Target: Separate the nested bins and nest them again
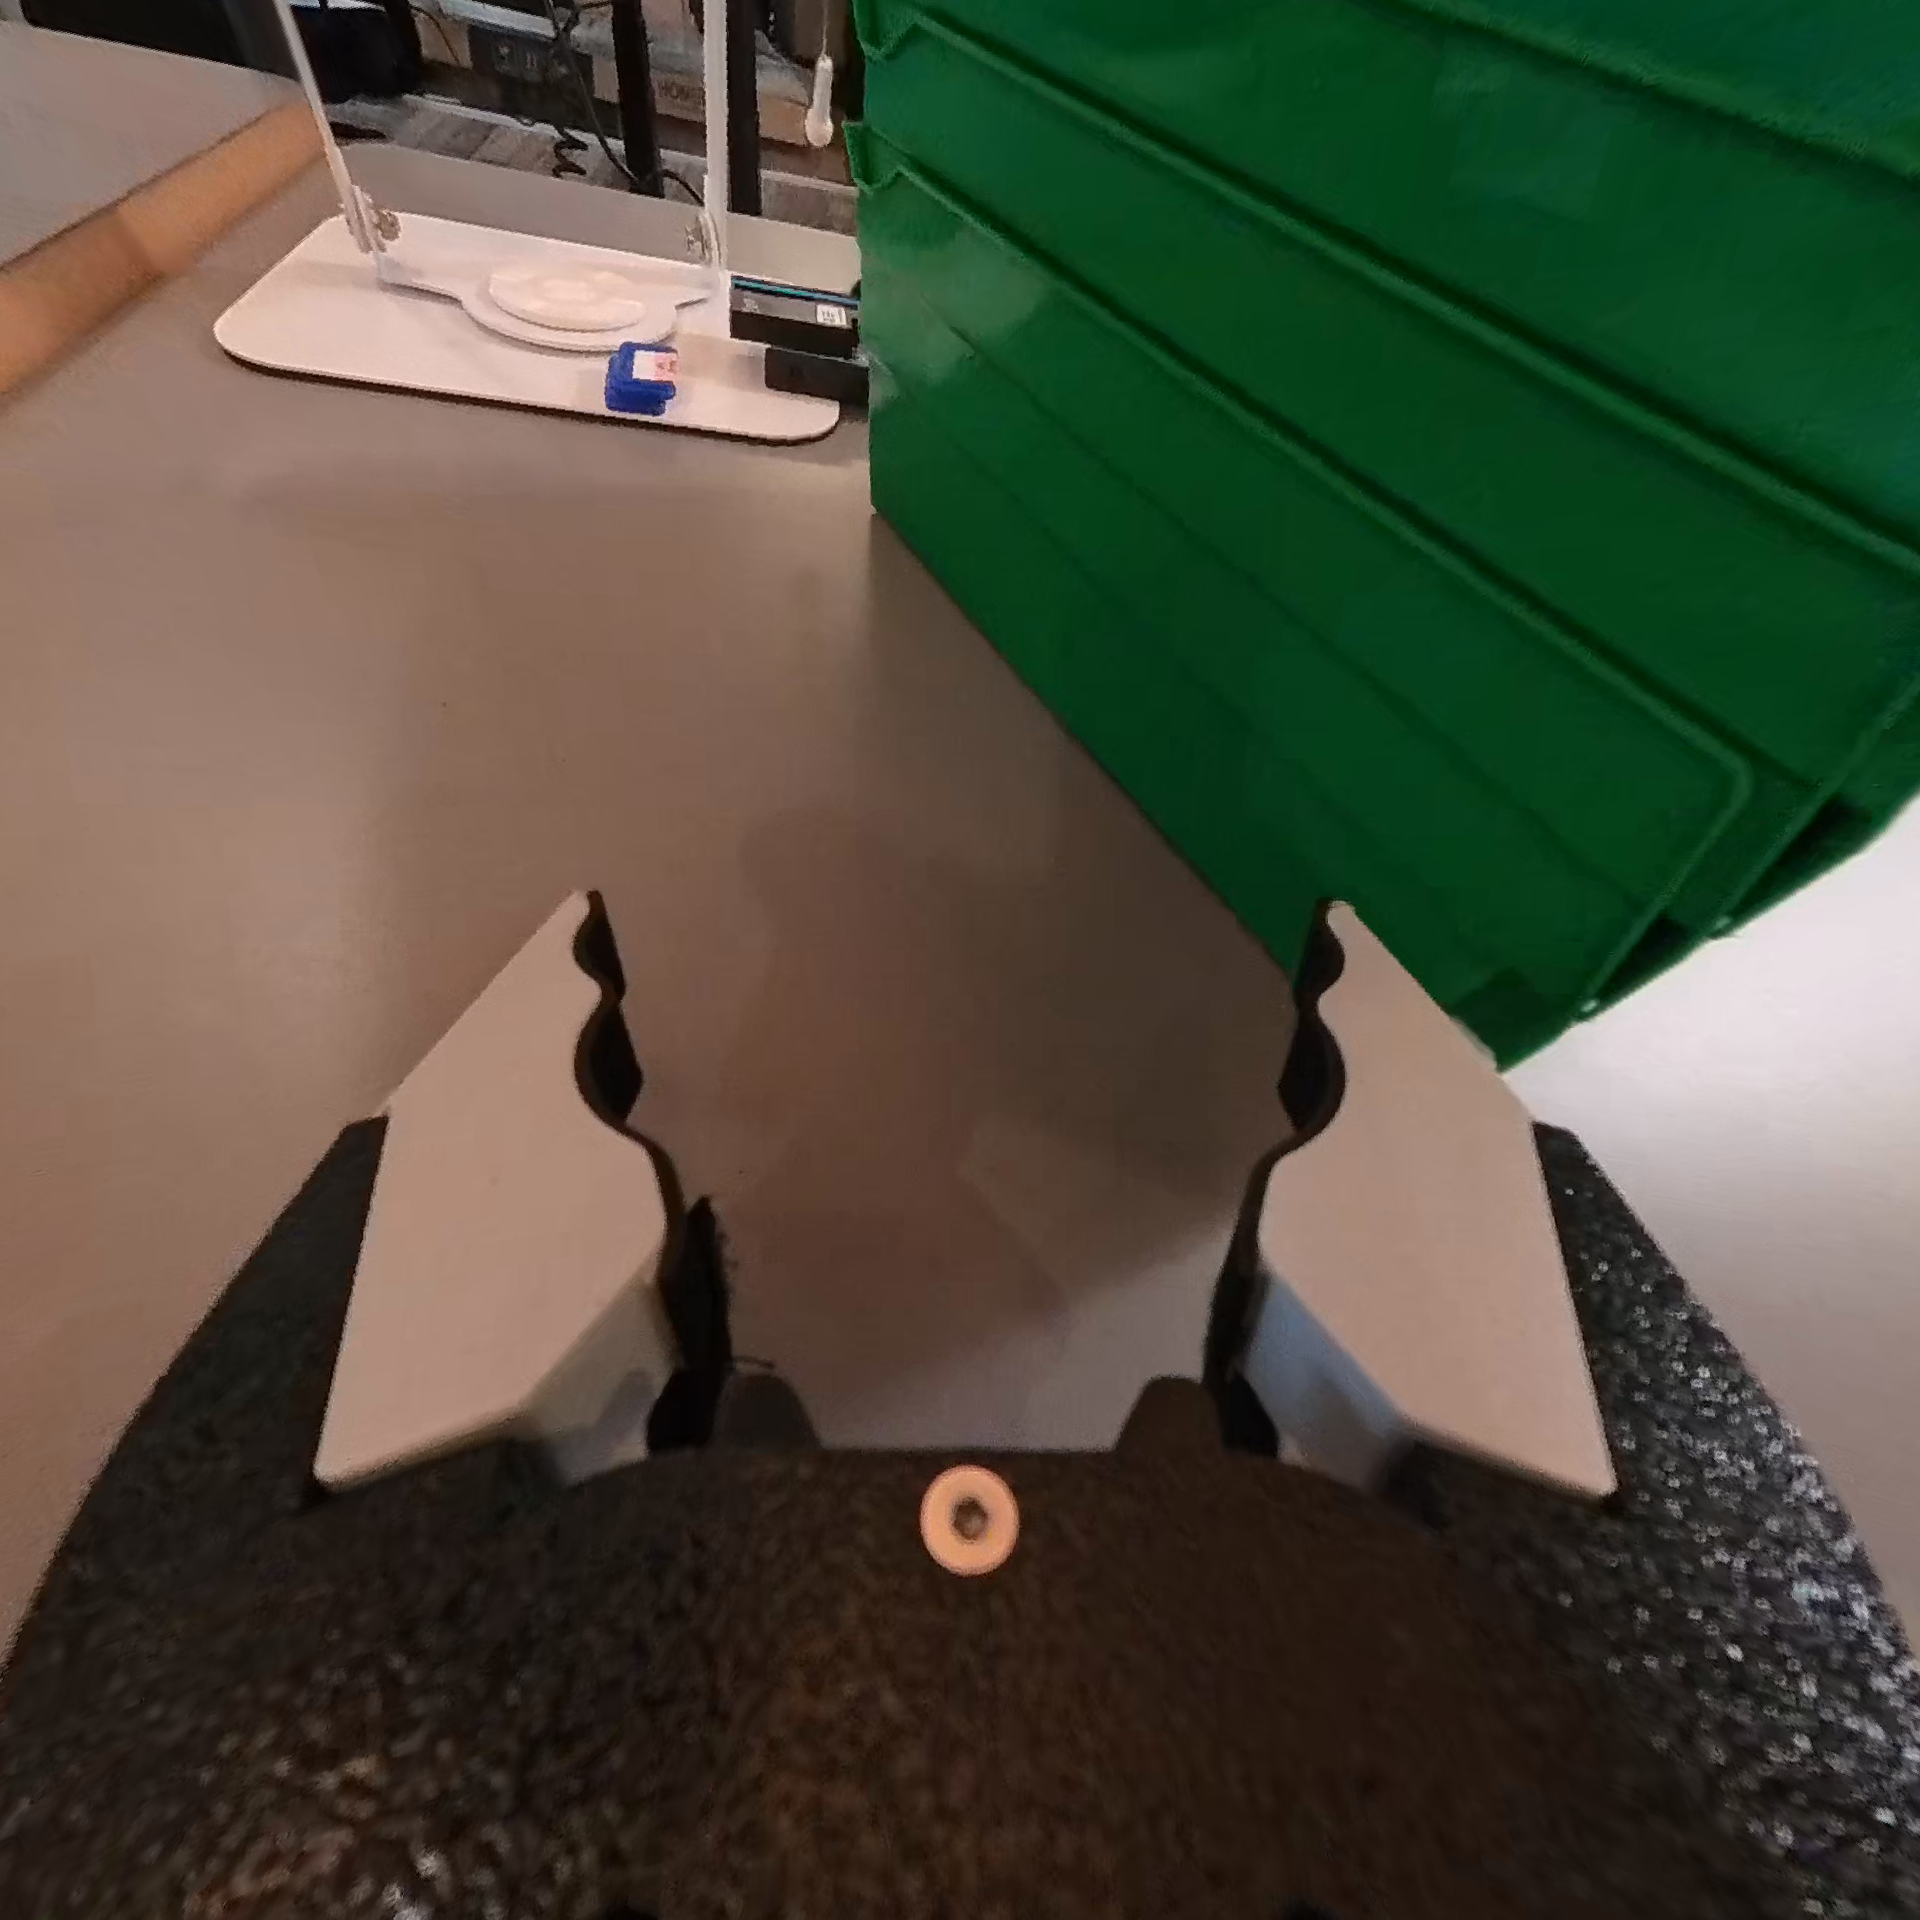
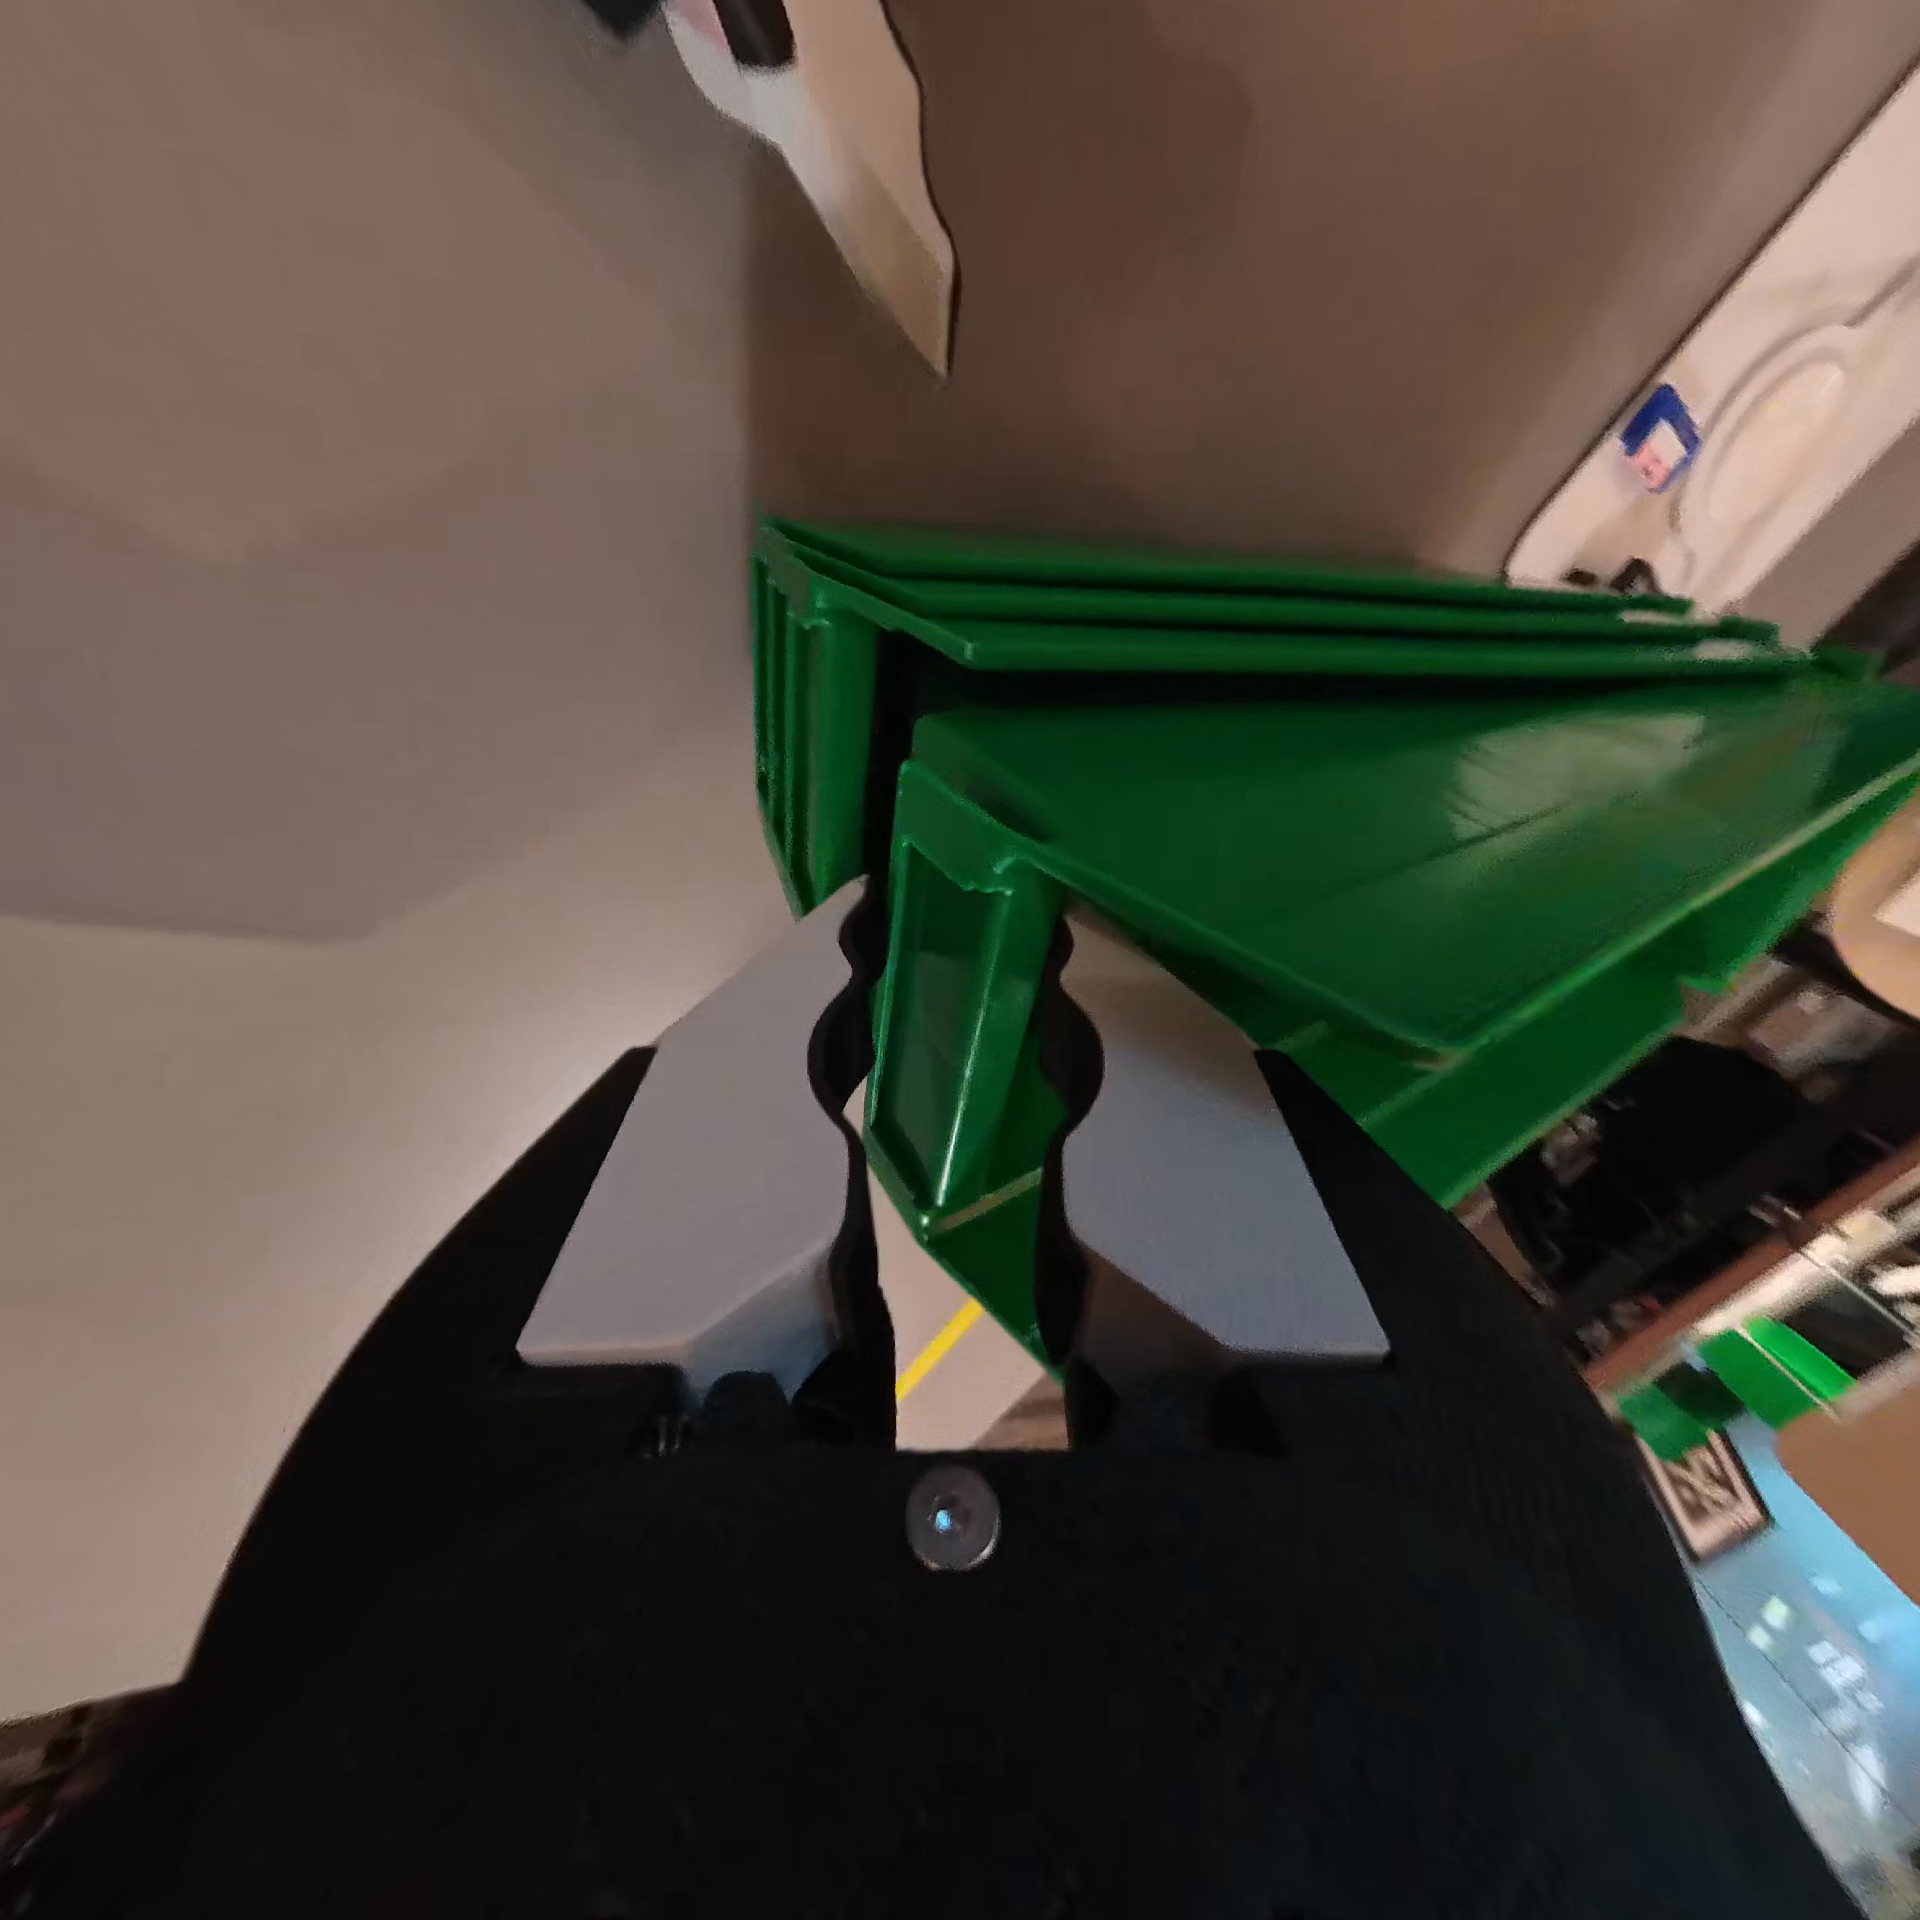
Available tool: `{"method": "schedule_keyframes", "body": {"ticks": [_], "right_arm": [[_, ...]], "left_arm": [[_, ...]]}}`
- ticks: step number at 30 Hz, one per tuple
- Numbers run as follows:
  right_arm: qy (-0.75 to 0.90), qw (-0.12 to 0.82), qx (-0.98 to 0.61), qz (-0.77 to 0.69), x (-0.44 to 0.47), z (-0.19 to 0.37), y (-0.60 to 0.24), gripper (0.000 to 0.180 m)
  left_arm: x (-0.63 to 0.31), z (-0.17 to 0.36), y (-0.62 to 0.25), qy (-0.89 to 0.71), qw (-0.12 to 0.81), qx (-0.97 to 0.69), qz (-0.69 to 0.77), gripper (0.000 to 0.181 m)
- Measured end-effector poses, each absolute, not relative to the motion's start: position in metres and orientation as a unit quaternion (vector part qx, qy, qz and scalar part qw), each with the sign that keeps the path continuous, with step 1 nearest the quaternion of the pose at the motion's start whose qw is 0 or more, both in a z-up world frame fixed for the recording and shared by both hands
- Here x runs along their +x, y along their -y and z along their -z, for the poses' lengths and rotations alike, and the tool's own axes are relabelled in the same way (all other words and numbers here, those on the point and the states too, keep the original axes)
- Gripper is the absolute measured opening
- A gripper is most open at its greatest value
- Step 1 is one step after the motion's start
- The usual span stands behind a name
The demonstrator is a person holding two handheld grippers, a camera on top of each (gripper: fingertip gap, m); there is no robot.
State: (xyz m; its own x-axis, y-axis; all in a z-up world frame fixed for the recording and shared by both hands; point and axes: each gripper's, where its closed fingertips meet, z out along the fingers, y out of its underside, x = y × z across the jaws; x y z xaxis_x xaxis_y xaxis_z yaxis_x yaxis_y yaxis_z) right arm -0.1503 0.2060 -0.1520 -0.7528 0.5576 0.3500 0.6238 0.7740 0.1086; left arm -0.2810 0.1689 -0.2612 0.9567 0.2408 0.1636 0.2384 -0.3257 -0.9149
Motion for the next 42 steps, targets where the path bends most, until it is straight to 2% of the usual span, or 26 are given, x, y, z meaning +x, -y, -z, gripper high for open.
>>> {"method": "schedule_keyframes", "body": {"ticks": [1, 13, 23, 29, 34, 36, 38, 40, 42], "right_arm": [[0.927, 0.165, -0.315, 0.119, -0.147, 0.148, -0.21, 0.027], [0.867, 0.364, -0.297, 0.167, -0.109, 0.087, -0.251, 0.029], [0.734, 0.595, -0.245, 0.217, -0.078, 0.033, -0.264, 0.02], [0.678, 0.664, -0.223, 0.221, -0.067, 0.035, -0.255, 0.016], [0.723, 0.625, -0.206, 0.21, -0.063, 0.053, -0.246, 0.021], [0.741, 0.608, -0.2, 0.203, -0.062, 0.058, -0.244, 0.03], [0.76, 0.584, -0.21, 0.191, -0.06, 0.065, -0.245, 0.061], [0.779, 0.556, -0.23, 0.177, -0.058, 0.079, -0.249, 0.083], [0.791, 0.539, -0.24, 0.164, -0.058, 0.093, -0.249, 0.086]], "left_arm": [[-0.281, 0.261, -0.169, 0.148, 0.562, -0.814, 0.0, 0.126], [-0.279, 0.261, -0.17, 0.14, 0.562, -0.815, 0.004, 0.126], [-0.28, 0.26, -0.169, 0.146, 0.565, -0.812, 0.006, 0.126], [-0.281, 0.261, -0.169, 0.147, 0.563, -0.813, 0.001, 0.125], [-0.281, 0.261, -0.169, 0.146, 0.563, -0.813, 0.0, 0.125], [-0.281, 0.261, -0.169, 0.146, 0.563, -0.813, 0.001, 0.124], [-0.28, 0.261, -0.169, 0.146, 0.563, -0.813, 0.002, 0.124], [-0.281, 0.261, -0.169, 0.148, 0.564, -0.813, 0.004, 0.124], [-0.281, 0.26, -0.169, 0.149, 0.565, -0.812, 0.007, 0.124]]}}
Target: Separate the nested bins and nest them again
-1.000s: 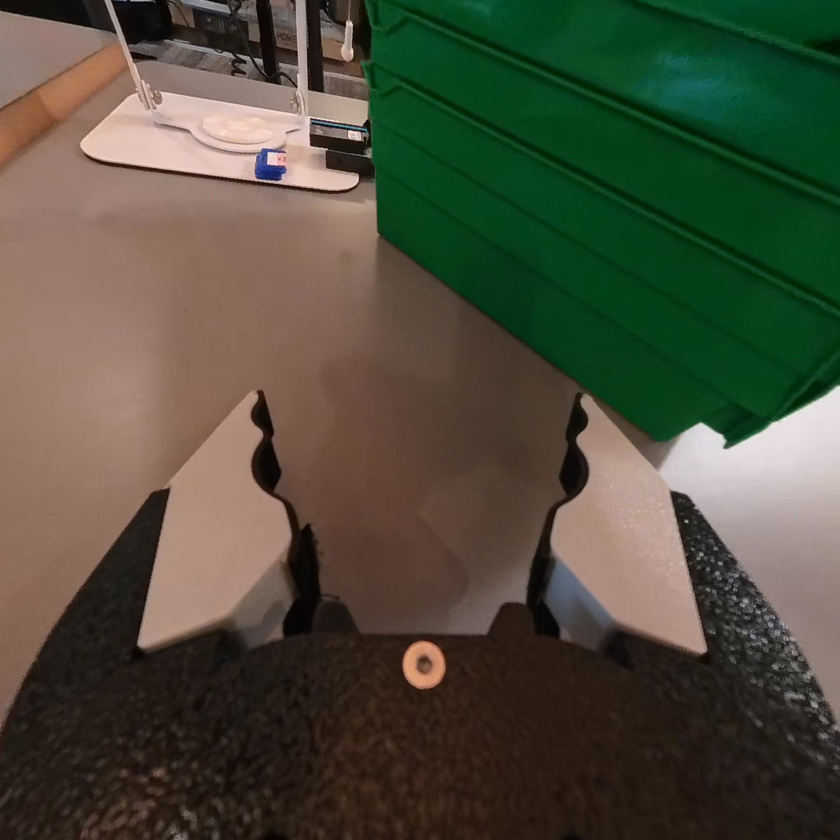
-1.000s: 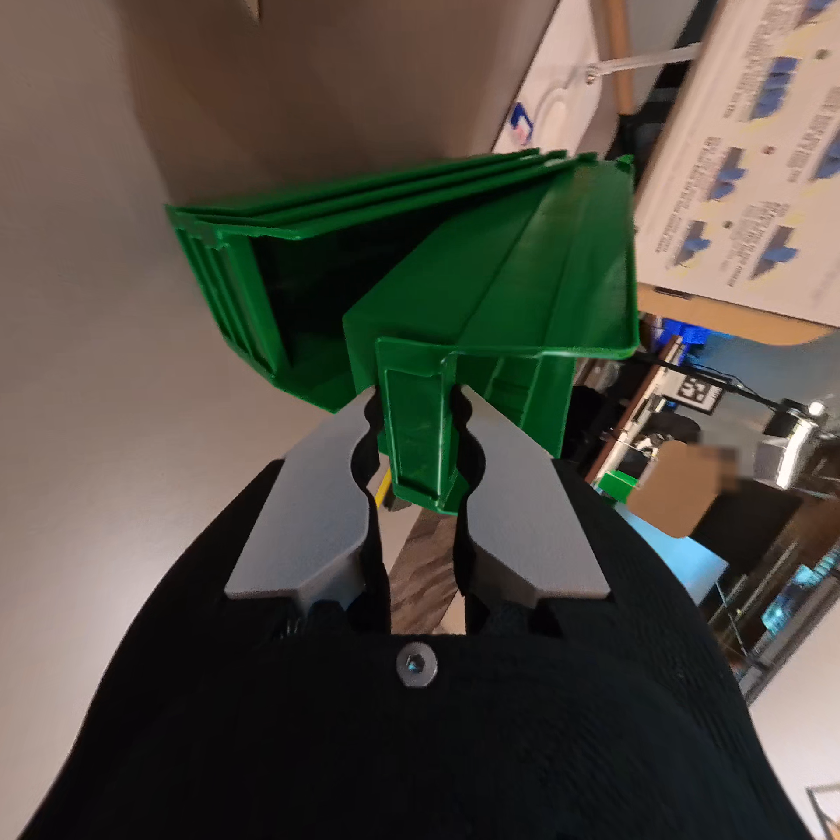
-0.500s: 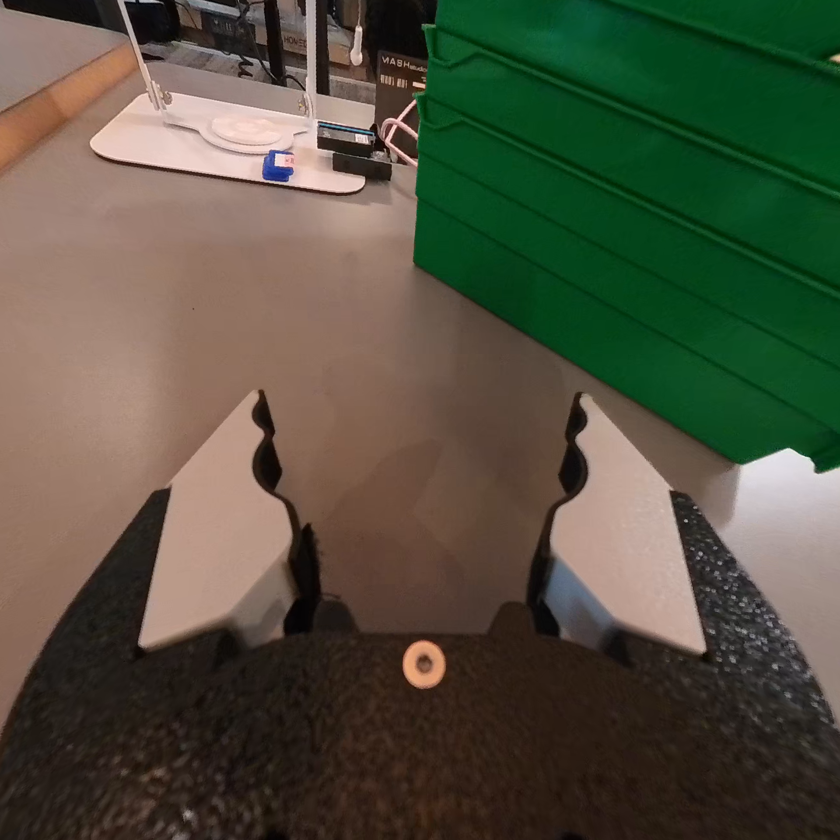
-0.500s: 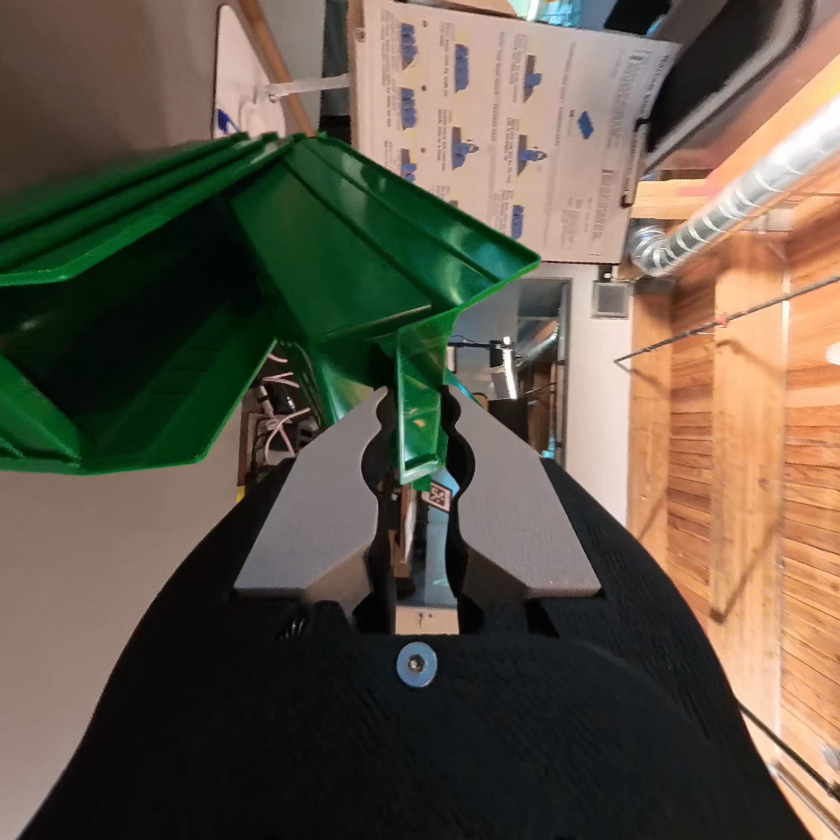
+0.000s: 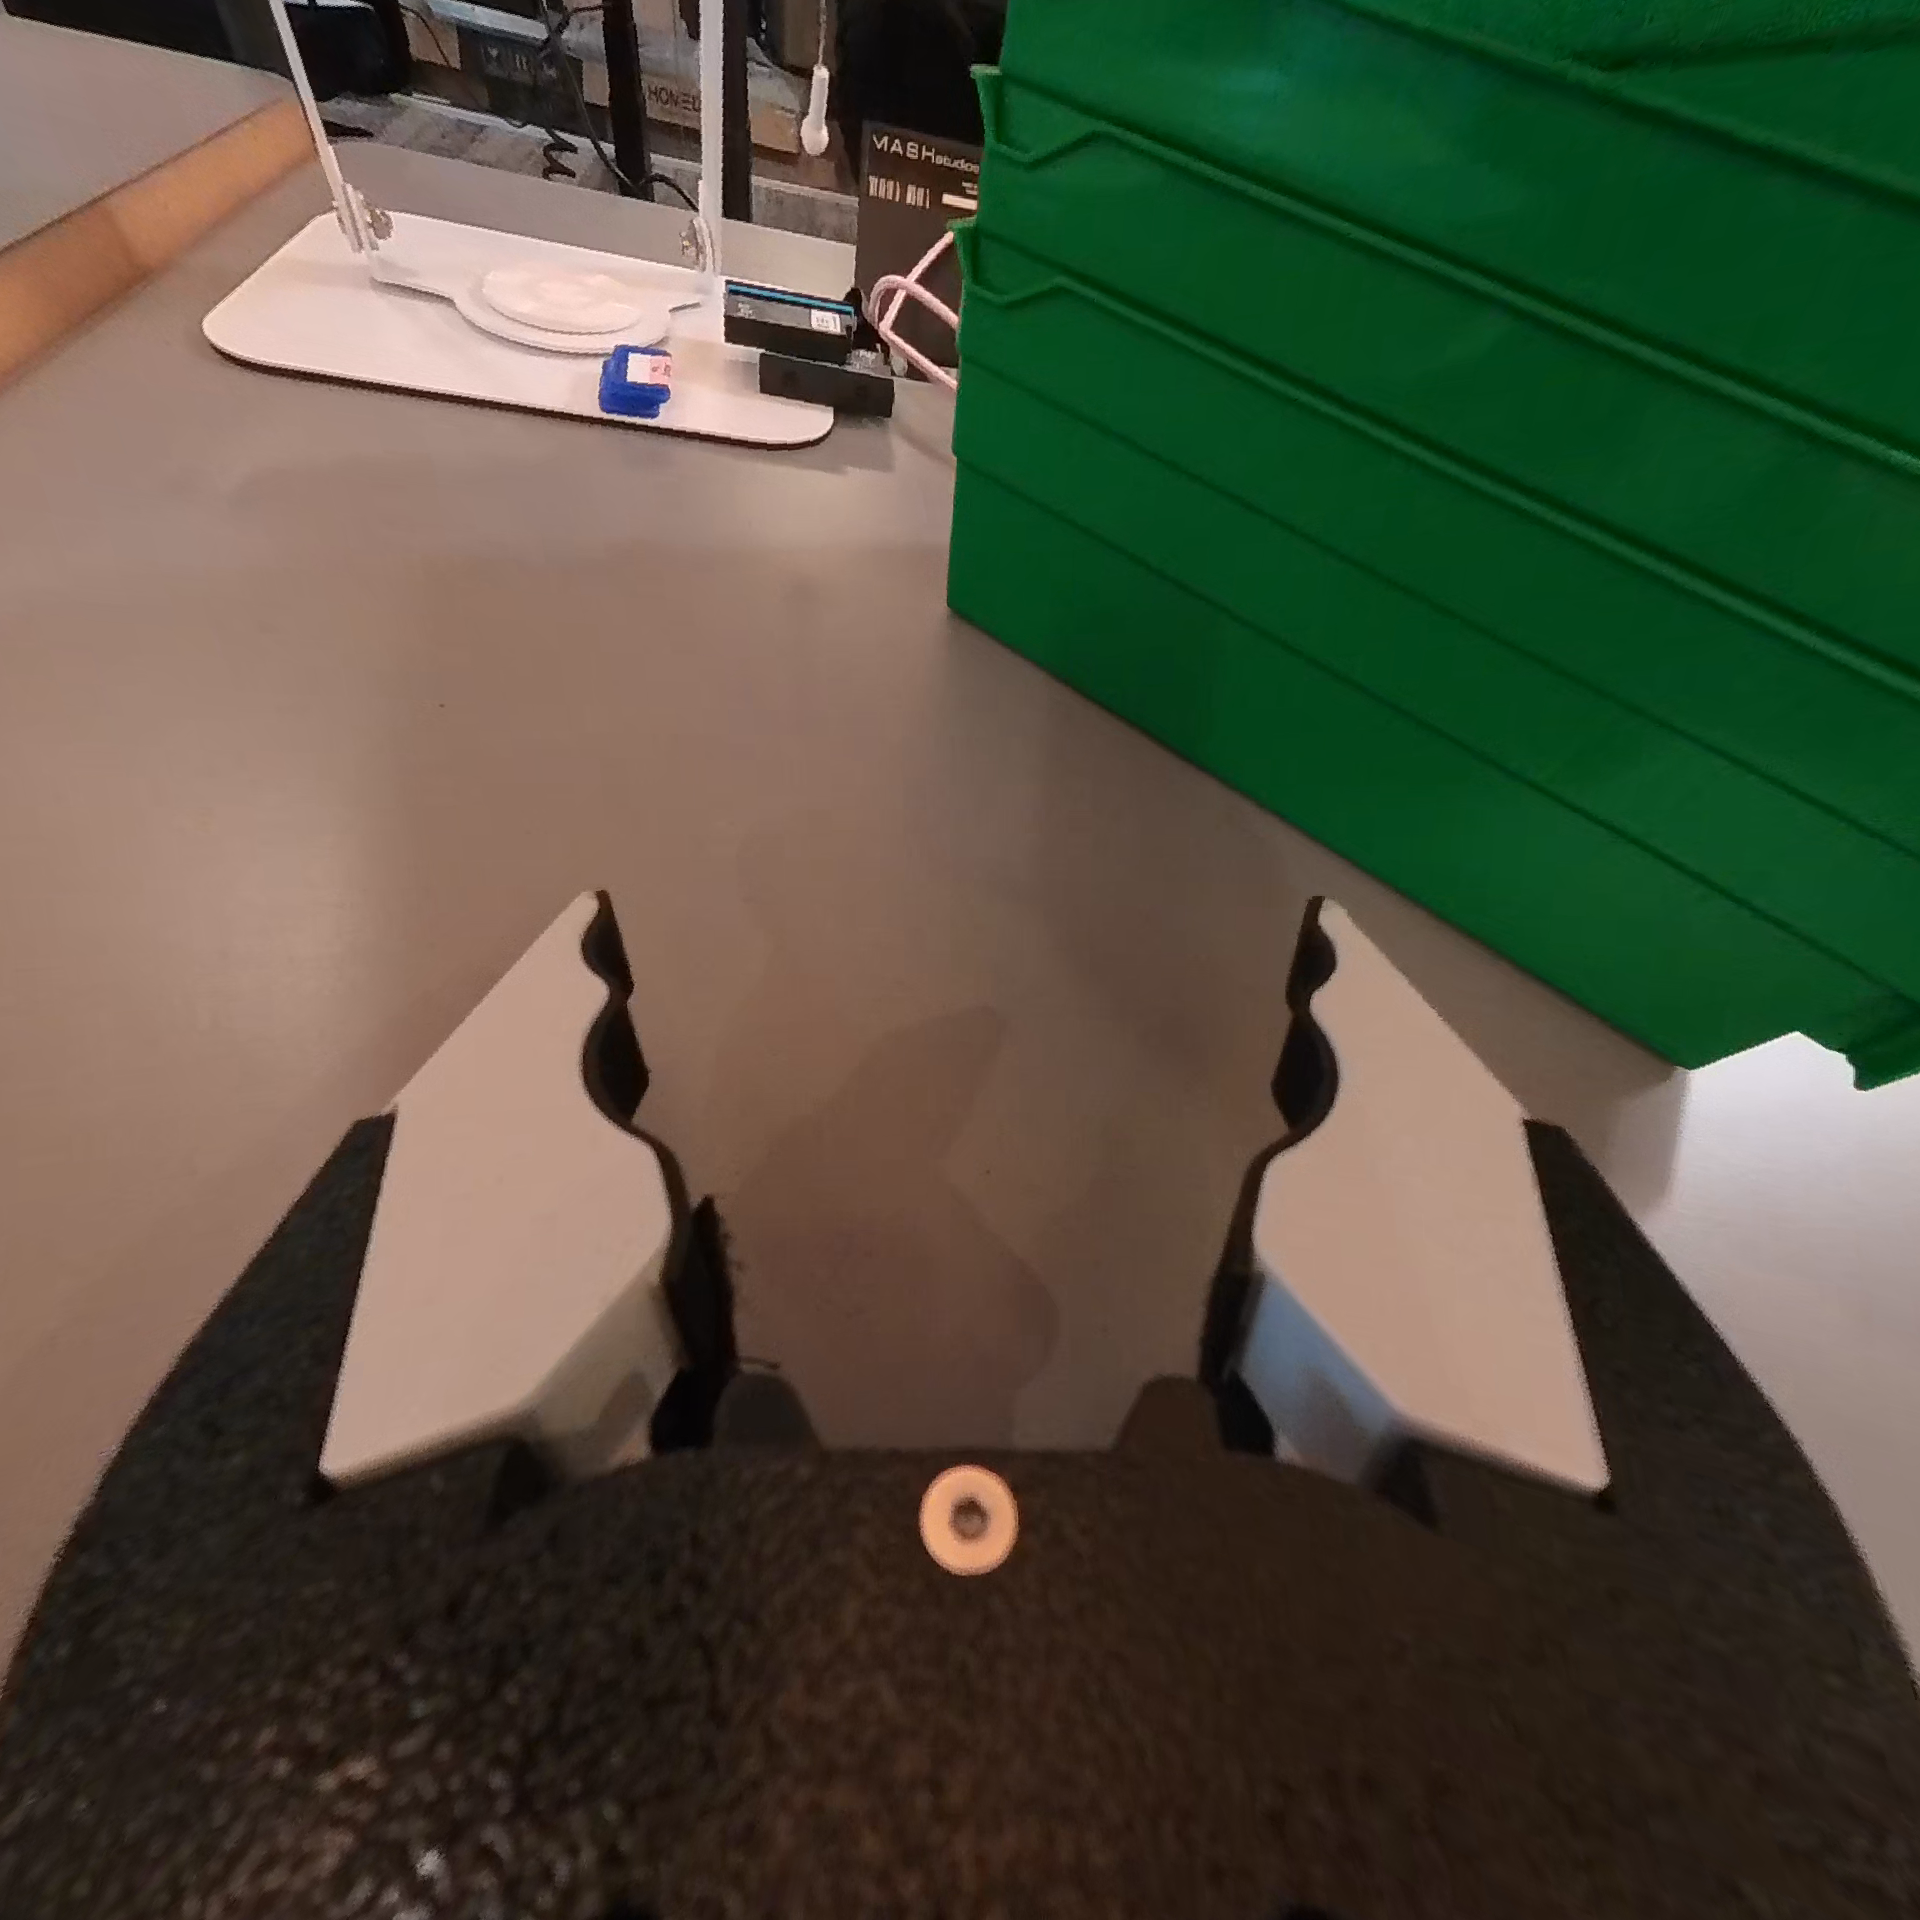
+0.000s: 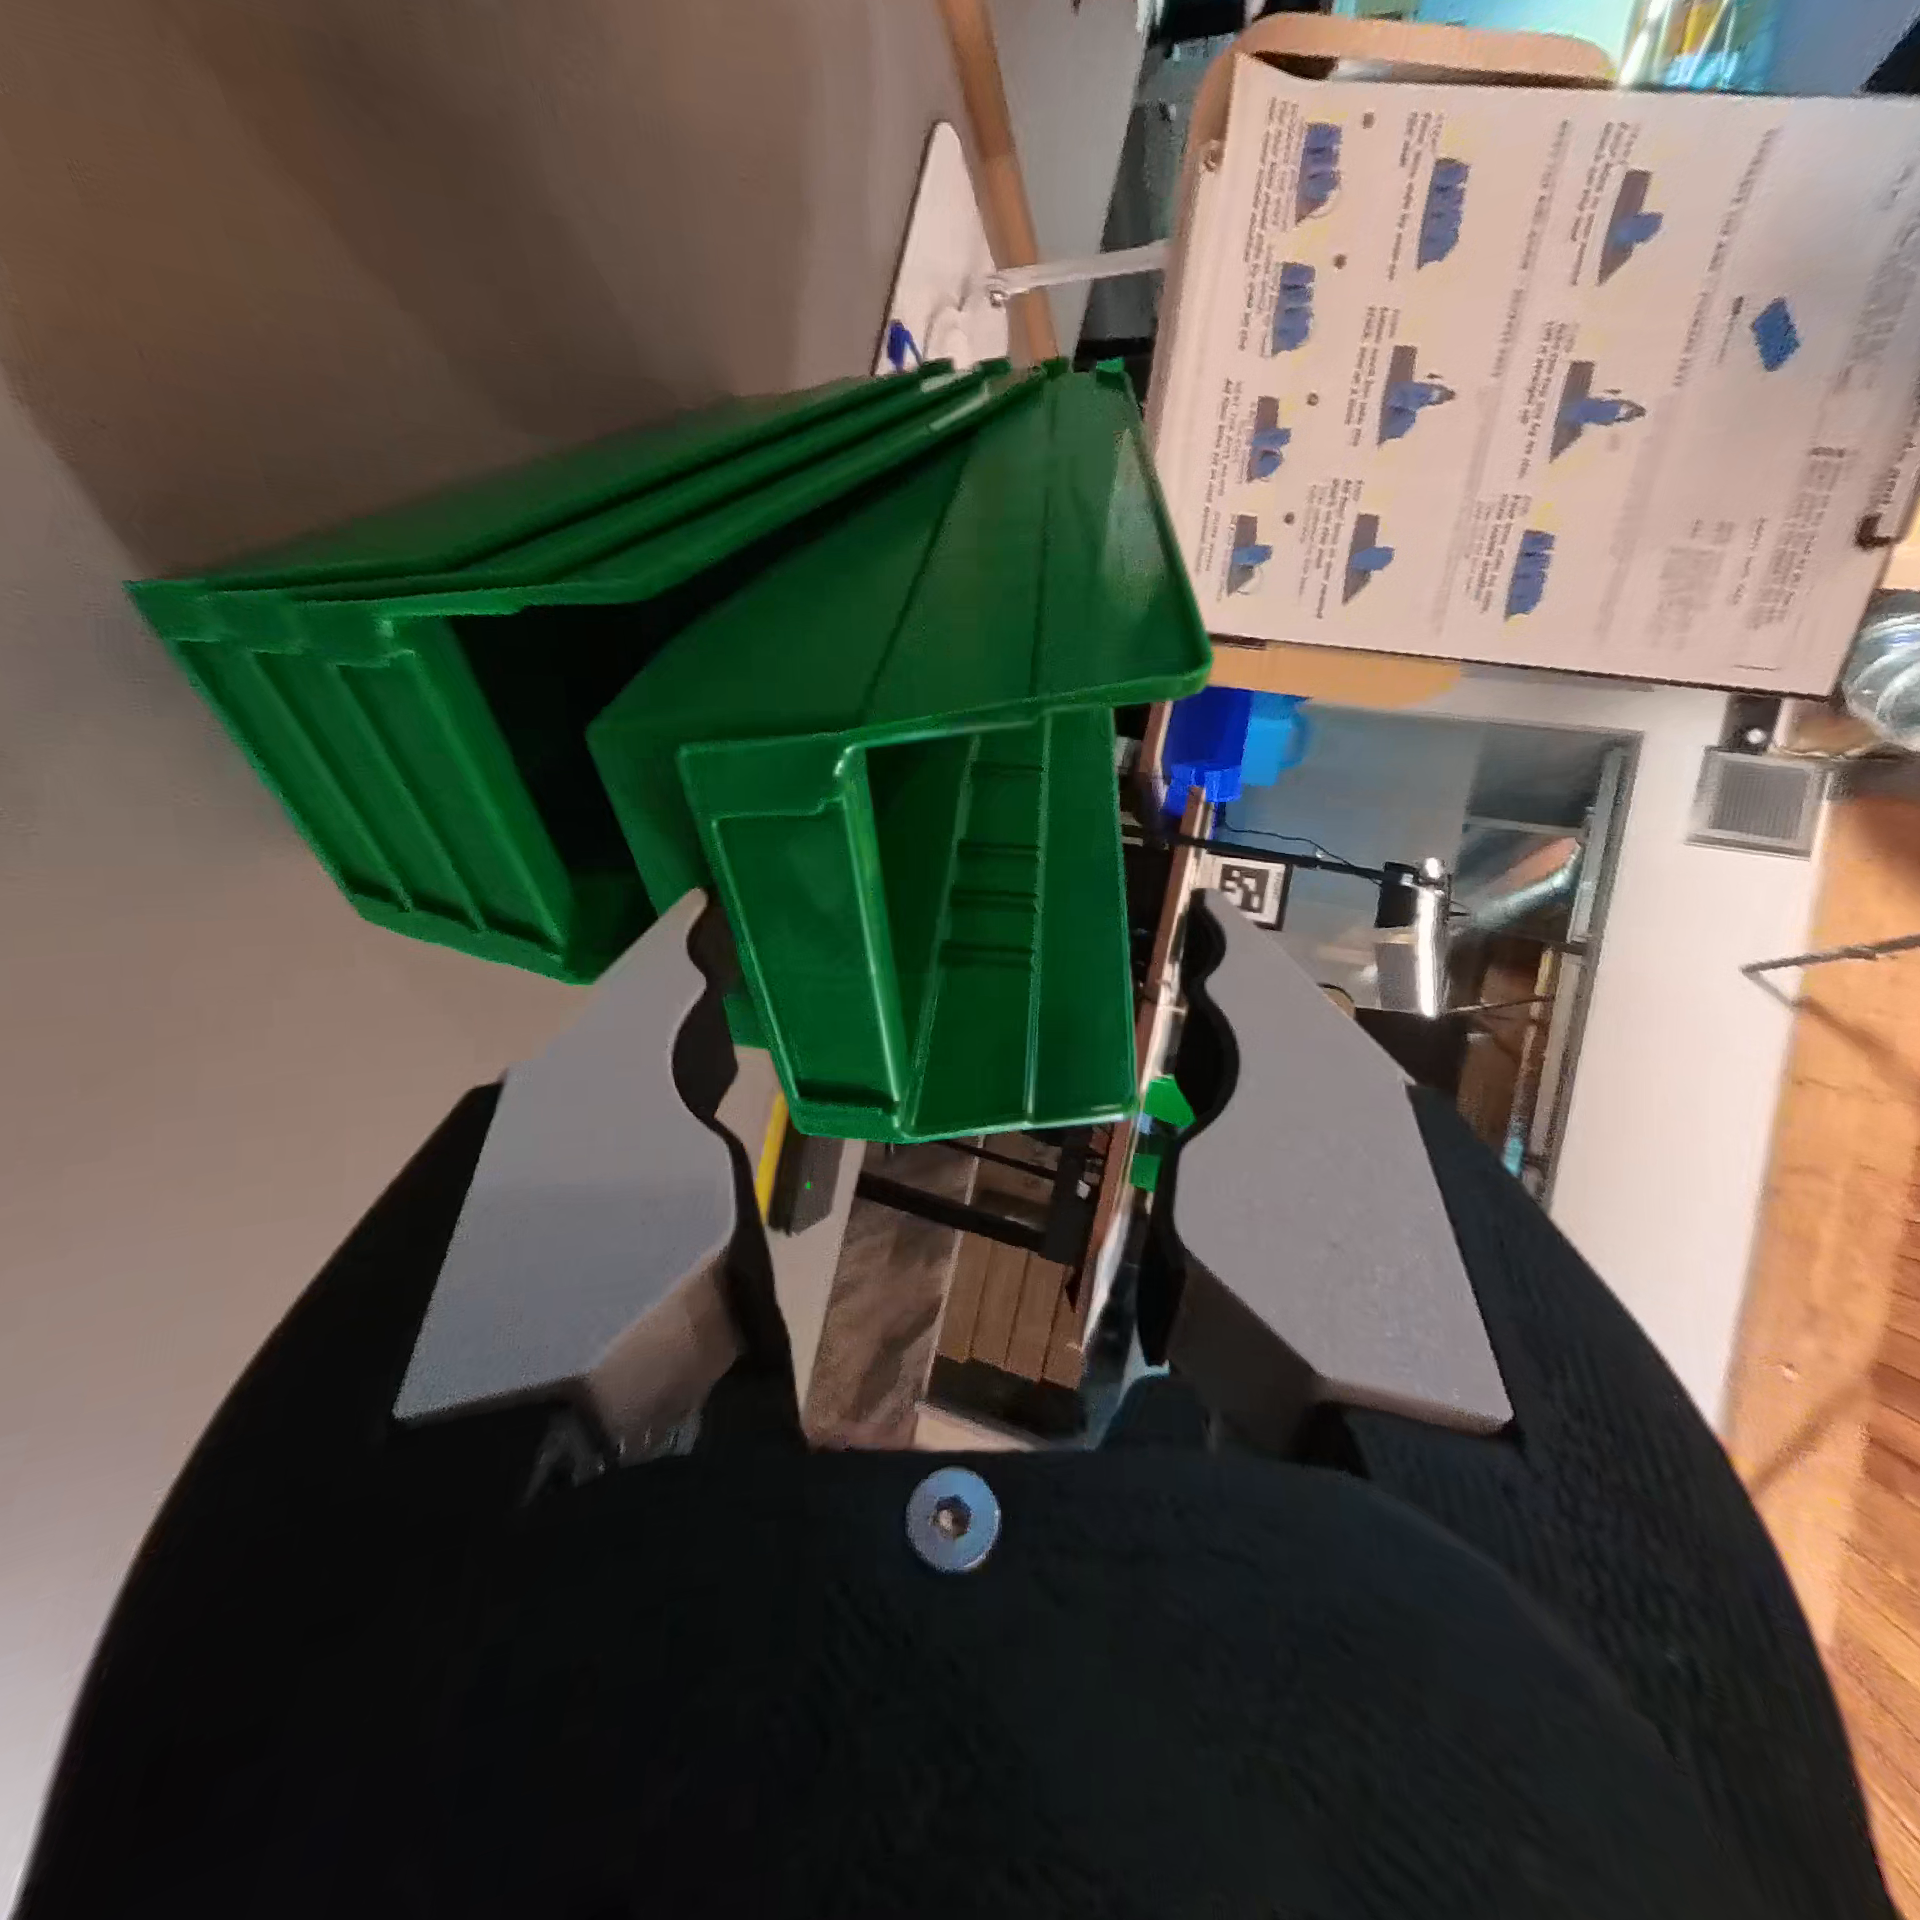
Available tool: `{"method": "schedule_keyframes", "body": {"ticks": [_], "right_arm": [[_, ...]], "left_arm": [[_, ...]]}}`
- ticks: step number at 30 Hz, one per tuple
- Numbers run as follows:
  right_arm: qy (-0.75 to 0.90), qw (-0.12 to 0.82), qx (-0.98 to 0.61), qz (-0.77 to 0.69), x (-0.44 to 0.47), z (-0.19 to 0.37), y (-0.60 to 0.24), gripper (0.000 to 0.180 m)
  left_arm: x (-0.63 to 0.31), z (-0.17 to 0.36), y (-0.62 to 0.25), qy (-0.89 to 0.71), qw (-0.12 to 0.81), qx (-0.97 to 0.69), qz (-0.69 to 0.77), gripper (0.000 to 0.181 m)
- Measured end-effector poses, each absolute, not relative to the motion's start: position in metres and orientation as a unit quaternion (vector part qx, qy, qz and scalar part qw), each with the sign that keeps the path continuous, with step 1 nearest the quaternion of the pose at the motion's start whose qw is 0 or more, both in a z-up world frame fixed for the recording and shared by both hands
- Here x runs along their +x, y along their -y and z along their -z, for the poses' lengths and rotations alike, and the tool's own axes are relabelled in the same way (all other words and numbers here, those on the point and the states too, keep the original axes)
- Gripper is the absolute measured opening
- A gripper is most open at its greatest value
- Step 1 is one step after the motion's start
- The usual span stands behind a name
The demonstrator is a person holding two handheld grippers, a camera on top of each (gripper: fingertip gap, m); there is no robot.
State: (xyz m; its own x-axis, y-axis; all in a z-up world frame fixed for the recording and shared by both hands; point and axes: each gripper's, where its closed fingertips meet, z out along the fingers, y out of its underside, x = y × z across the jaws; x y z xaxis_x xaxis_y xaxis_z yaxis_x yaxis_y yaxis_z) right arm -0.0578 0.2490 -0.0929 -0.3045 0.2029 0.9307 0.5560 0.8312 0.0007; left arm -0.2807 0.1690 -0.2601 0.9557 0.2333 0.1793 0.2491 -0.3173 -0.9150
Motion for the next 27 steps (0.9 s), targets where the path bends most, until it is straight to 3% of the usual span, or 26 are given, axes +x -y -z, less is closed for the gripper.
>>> {"method": "schedule_keyframes", "body": {"ticks": [13, 18, 21, 27], "right_arm": [[0.813, 0.514, -0.235, 0.141, -0.039, 0.166, -0.248, 0.097], [0.792, 0.542, -0.206, 0.191, -0.055, 0.182, -0.257, 0.076], [0.799, 0.533, -0.194, 0.201, -0.057, 0.186, -0.256, 0.05], [0.812, 0.511, -0.214, 0.184, -0.051, 0.173, -0.251, 0.049]], "left_arm": [[-0.282, 0.258, -0.168, 0.159, 0.572, -0.804, 0.028, 0.121], [-0.281, 0.26, -0.169, 0.159, 0.567, -0.807, 0.031, 0.12], [-0.282, 0.259, -0.168, 0.161, 0.569, -0.806, 0.035, 0.12], [-0.282, 0.258, -0.167, 0.164, 0.574, -0.801, 0.045, 0.119]]}}
